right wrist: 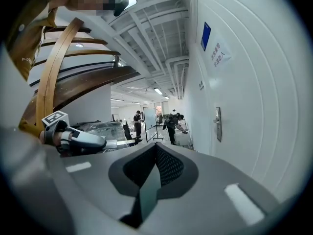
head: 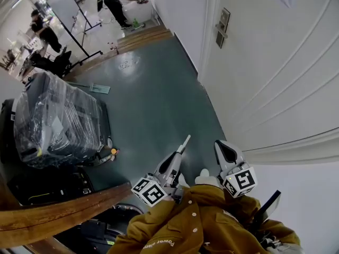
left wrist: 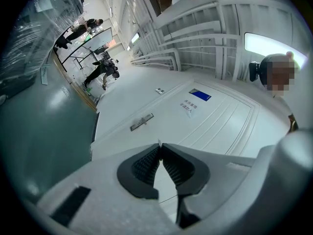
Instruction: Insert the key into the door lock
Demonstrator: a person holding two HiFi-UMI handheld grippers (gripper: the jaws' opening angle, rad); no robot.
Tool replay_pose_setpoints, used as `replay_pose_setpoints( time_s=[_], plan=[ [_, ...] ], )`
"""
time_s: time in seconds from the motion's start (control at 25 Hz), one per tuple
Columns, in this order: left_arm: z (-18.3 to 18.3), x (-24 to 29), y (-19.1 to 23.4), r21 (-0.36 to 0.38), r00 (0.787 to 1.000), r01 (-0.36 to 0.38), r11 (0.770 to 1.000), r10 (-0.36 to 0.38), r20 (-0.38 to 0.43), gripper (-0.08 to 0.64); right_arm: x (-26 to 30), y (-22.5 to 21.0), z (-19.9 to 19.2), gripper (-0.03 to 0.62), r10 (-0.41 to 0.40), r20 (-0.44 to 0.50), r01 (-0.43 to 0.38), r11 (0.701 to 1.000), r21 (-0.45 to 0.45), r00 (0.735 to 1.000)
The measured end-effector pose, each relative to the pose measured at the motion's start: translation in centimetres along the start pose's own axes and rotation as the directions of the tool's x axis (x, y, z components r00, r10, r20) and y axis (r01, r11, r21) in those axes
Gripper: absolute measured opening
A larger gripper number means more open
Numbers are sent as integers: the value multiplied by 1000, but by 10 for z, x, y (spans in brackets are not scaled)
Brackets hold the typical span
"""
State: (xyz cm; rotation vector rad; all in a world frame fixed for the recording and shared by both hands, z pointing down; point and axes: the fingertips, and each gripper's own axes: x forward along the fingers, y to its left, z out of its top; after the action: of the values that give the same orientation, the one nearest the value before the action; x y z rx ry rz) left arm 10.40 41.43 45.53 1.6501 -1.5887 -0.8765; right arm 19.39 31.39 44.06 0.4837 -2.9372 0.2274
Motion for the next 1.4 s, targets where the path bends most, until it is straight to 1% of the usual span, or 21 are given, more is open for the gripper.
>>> replay_pose_setpoints(
  time_s=[0.12,0.28,0.4,0.52,0.68,0.88,1.12,1.28,1.4],
  plan=[
    [13,-10,15,6,1000,-10,1000,10,6,21,15,7,-5,6,-3,0,3,1000,-2,1000],
    [27,-7,32,-29,1000,-19,999,19,1,21,31,9,-4,6,-23,-3,23,1000,20,1000],
    [36,6,39,-33,1000,-11,999,10,-16,21,46,-2,-2,6,-42,-3,42,999,29,999],
    [51,31,54,-32,1000,-8,999,7,-21,21,73,-23,0,6,-51,2,51,998,27,999],
    [73,81,76,-37,1000,-12,999,12,-18,21,115,-62,8,6,-50,8,49,998,34,999],
    [105,175,88,-21,999,-4,1000,4,-32,21,173,-140,32,6,-53,15,52,998,32,998],
    [145,275,90,-12,1000,10,1000,-10,-10,21,235,-206,74,5,10,26,-9,1000,-12,1000],
    [158,318,102,-26,1000,-11,1000,11,-1,21,264,-249,82,5,6,30,-6,1000,10,1000],
    [166,342,112,-32,1000,-28,999,28,0,21,280,-272,82,5,1,19,-1,1000,20,1000]
  ],
)
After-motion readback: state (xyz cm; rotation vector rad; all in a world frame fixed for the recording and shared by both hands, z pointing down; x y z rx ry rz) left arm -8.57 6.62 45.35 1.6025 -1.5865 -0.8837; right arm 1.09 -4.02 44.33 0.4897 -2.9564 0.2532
